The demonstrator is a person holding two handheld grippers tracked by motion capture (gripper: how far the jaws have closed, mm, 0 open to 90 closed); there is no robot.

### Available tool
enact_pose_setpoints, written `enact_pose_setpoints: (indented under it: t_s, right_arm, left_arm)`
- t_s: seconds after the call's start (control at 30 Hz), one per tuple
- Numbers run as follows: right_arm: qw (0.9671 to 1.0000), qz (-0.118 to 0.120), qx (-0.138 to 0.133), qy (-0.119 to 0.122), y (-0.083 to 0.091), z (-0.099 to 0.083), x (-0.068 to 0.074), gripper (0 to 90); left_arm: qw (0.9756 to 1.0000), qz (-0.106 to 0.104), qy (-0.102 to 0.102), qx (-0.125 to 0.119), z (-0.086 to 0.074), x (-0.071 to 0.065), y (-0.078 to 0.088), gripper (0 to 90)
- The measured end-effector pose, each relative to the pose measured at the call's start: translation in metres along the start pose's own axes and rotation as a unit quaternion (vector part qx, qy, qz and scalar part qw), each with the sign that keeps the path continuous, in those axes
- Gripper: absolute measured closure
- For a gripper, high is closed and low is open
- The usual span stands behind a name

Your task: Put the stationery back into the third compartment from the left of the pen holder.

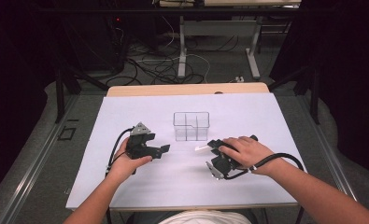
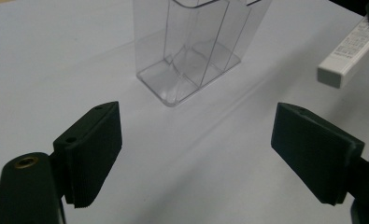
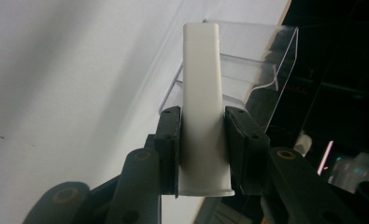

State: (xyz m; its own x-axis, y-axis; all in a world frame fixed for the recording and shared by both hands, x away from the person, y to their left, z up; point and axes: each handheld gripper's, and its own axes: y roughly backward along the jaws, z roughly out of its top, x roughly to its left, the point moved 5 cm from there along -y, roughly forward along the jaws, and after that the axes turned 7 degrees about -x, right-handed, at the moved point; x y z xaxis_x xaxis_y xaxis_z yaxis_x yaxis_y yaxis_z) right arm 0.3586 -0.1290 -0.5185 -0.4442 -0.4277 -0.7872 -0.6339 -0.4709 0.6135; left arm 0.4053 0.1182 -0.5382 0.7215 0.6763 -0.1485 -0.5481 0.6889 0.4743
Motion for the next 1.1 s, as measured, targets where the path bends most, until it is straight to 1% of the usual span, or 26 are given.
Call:
enact_pose_setpoints:
  t_s: [0.03, 0.1, 0.17, 0.2, 0.23, 0.27, 0.3, 0.37, 0.4, 0.43, 0.47, 0.53, 0.57, 0.6, 0.63, 0.67, 0.73, 0.77, 0.8, 0.83, 0.87, 0.93, 0.97, 1.03, 1.07, 1.1]
  right_arm:
    - [1.0, 0.0, 0.002, 0.006, 0.001, 0.001, -0.001, 67.3]
    - [0.9998, -0.004, -0.006, 0.021, 0.001, 0.004, -0.002, 67.3]
    - [0.9995, -0.007, -0.01, 0.03, 0.001, 0.007, -0.003, 67.3]
    - [0.9994, -0.008, -0.01, 0.031, 0.002, 0.008, -0.003, 67.3]
    - [0.999, -0.006, -0.01, 0.042, 0.002, 0.01, -0.003, 67.3]
    - [0.9986, -0.011, -0.018, 0.049, 0.002, 0.012, -0.004, 67.3]
    - [0.9986, -0.01, -0.015, 0.05, 0.003, 0.013, -0.003, 67.3]
    - [0.9978, -0.012, -0.019, 0.063, 0.003, 0.016, -0.004, 67.3]
    - [0.9976, -0.01, -0.02, 0.066, 0.003, 0.017, -0.004, 67.3]
    - [0.9978, -0.01, -0.022, 0.062, 0.003, 0.018, -0.003, 67.3]
    - [0.9978, -0.011, -0.019, 0.062, 0.003, 0.019, -0.002, 67.3]
    - [0.997, -0.009, -0.023, 0.073, 0.002, 0.021, -0.002, 67.3]
    - [0.9971, -0.009, -0.019, 0.073, 0.002, 0.021, -0.001, 67.3]
    - [0.997, -0.009, -0.024, 0.073, 0.001, 0.022, 0.0, 67.3]
    - [0.9964, -0.009, -0.025, 0.081, 0.001, 0.023, 0.0, 67.3]
    - [0.9964, -0.006, -0.022, 0.081, 0.001, 0.023, 0.001, 67.3]
    - [0.9961, -0.005, -0.022, 0.086, 0.001, 0.024, 0.003, 67.3]
    - [0.996, -0.005, -0.023, 0.086, 0.0, 0.025, 0.004, 67.3]
    - [0.9956, -0.004, -0.025, 0.09, 0.001, 0.026, 0.004, 67.3]
    - [0.9954, -0.004, -0.027, 0.091, 0.0, 0.027, 0.005, 67.3]
    - [0.9942, -0.005, -0.027, 0.104, 0.0, 0.029, 0.004, 67.3]
    - [0.9947, -0.003, -0.027, 0.099, 0.001, 0.03, 0.007, 67.3]
    - [0.9947, -0.003, -0.025, 0.1, 0.001, 0.03, 0.007, 67.3]
    - [0.9935, -0.002, -0.028, 0.111, 0.0, 0.032, 0.007, 67.3]
    - [0.9933, 0.0, -0.03, 0.112, 0.0, 0.033, 0.008, 67.3]
    - [0.9934, -0.001, -0.026, 0.111, 0.001, 0.033, 0.009, 67.2]
  left_arm:
    - [1.0, -0.004, -0.001, 0.002, 0.001, -0.002, -0.001, 17.2]
    - [0.9998, -0.016, -0.009, 0.006, 0.004, -0.006, -0.002, 18.5]
    - [0.9988, -0.043, -0.019, 0.016, 0.008, -0.012, -0.003, 22.9]
    - [0.9984, -0.051, -0.022, 0.013, 0.01, -0.016, -0.004, 24.7]
    - [0.9977, -0.061, -0.026, 0.013, 0.012, -0.021, -0.005, 26.1]
    - [0.9969, -0.07, -0.031, 0.016, 0.013, -0.024, -0.006, 26.4]
    - [0.9961, -0.08, -0.032, 0.018, 0.015, -0.029, -0.008, 26.7]
    - [0.9942, -0.091, -0.05, 0.027, 0.017, -0.034, -0.01, 27.8]
    - [0.9931, -0.097, -0.058, 0.033, 0.018, -0.037, -0.012, 28.5]
    - [0.992, -0.102, -0.065, 0.037, 0.019, -0.039, -0.014, 28.4]
    - [0.9915, -0.108, -0.064, 0.035, 0.019, -0.043, -0.016, 28.4]
    - [0.9889, -0.121, -0.071, 0.05, 0.02, -0.049, -0.018, 28.8]
    - [0.9879, -0.126, -0.073, 0.054, 0.02, -0.051, -0.02, 29.3]
    - [0.9869, -0.129, -0.077, 0.059, 0.02, -0.054, -0.021, 29.5]
    - [0.9861, -0.132, -0.08, 0.06, 0.021, -0.056, -0.023, 29.5]
    - [0.9851, -0.135, -0.084, 0.066, 0.021, -0.058, -0.025, 29.5]
    - [0.982, -0.147, -0.088, 0.08, 0.022, -0.063, -0.027, 31.6]
    - [0.9809, -0.15, -0.09, 0.085, 0.022, -0.065, -0.029, 33.4]
    - [0.9808, -0.15, -0.091, 0.087, 0.023, -0.067, -0.031, 34.3]
    - [0.979, -0.156, -0.091, 0.095, 0.023, -0.069, -0.032, 35.1]
    - [0.9775, -0.159, -0.093, 0.102, 0.024, -0.071, -0.033, 36.0]
    - [0.9761, -0.163, -0.093, 0.109, 0.025, -0.076, -0.036, 38.1]
    - [0.9742, -0.169, -0.096, 0.115, 0.025, -0.077, -0.037, 38.6]
    - [0.9725, -0.171, -0.101, 0.123, 0.026, -0.08, -0.04, 40.6]
    - [0.9711, -0.174, -0.101, 0.128, 0.027, -0.081, -0.041, 40.9]
    - [0.9719, -0.171, -0.102, 0.125, 0.027, -0.083, -0.043, 41.8]
